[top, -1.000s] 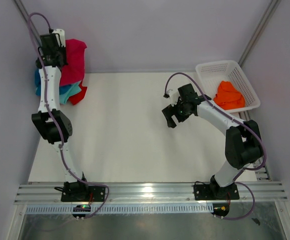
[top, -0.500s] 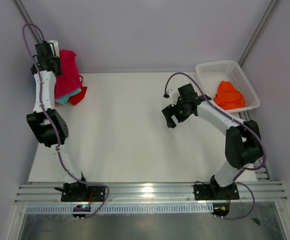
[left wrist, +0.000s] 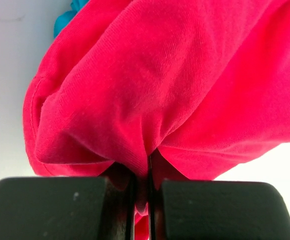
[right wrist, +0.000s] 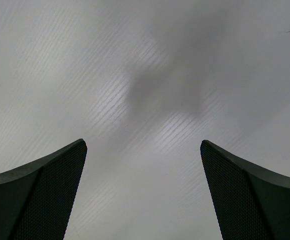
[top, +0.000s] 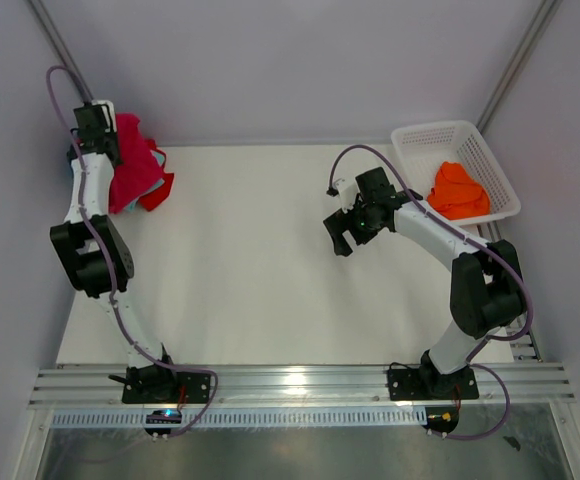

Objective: Fold and stack the t-shirts
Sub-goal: Neatly place the folded tshirt to the corner

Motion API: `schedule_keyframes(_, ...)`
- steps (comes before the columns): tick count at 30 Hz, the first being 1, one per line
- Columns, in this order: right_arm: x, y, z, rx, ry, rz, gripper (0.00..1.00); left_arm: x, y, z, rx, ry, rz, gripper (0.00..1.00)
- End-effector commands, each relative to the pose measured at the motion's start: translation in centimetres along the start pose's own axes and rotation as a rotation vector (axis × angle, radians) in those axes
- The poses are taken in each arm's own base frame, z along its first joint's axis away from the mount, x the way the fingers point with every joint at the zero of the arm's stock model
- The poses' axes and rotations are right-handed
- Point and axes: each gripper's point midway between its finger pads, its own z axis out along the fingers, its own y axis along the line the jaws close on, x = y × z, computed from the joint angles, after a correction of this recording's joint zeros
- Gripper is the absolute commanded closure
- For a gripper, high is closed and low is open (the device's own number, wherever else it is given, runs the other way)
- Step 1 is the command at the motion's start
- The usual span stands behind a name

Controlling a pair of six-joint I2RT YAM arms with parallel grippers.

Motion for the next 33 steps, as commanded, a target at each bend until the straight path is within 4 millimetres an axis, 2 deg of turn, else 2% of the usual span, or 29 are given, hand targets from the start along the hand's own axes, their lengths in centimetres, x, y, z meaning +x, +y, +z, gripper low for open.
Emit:
schedule_keyframes(1, -1.3, 0.2, -1.1, 0.007, -0.054, -0.011, 0.01, -2.2, 1.8, 0.4, -0.083, -0.087, -0.045, 1.0)
schedule_keyframes(8, -1.0, -0.1, -0.9, 0.021, -0.045, -0.011, 0.01, -2.0, 3.1, 2.5, -0.145, -0.095, -0.04, 1.0)
schedule_keyframes(14, -0.8, -0.2, -0.8, 0.025, -0.043, -0.012, 0.0, -0.6, 5.0, 4.9, -0.206, -0.068, -0.051, 1.0)
schedule_keyframes(19, -0.9, -0.1, -0.8, 0.024, -0.049, -0.012, 0.01, 0.0, 4.5, 6.7, -0.201, -0.059, -0.05, 1.0)
schedule_keyframes(20, -1.0, -0.2, -0.8, 0.025, -0.054, -0.015, 0.01, -0.7, 4.7, 6.8, -0.204, -0.075, -0.06, 1.0)
schedule_keyframes(22, -1.1, -0.2, -0.8, 0.029, -0.057, -0.014, 0.01, -0.5, 4.3, 7.9, -0.199, -0.066, -0.056, 1.0)
schedule_keyframes(25, -1.1, -0.4, -0.8, 0.037, -0.058, -0.009, 0.01, -1.5, 4.2, 8.9, -0.191, -0.087, -0.054, 1.0)
schedule_keyframes(26, -1.1, -0.4, -0.7, 0.037, -0.06, -0.004, 0.01, -2.7, 4.5, 8.7, -0.193, -0.112, -0.061, 1.0)
schedule_keyframes(27, -1.2, -0.3, -0.8, 0.037, -0.065, -0.004, 0.01, -2.5, 4.1, 9.4, -0.186, -0.108, -0.057, 1.0)
schedule_keyframes(28, -1.3, -0.3, -0.8, 0.037, -0.066, -0.003, 0.01, -3.8, 4.4, 9.1, -0.188, -0.139, -0.063, 1.0)
schedule_keyframes(30, -1.4, -0.3, -0.8, 0.035, -0.07, -0.001, 0.01, -4.4, 4.4, 9.4, -0.187, -0.156, -0.064, 1.0)
schedule_keyframes(31, -1.7, -0.4, -0.8, 0.036, -0.073, -0.001, 0.01, -5.5, 4.7, 9.1, -0.19, -0.184, -0.069, 1.0)
schedule_keyframes(33, -1.8, -0.5, -0.9, 0.038, -0.069, -0.004, 0.01, -6.3, 4.4, 8.9, -0.167, -0.206, -0.067, 1.0)
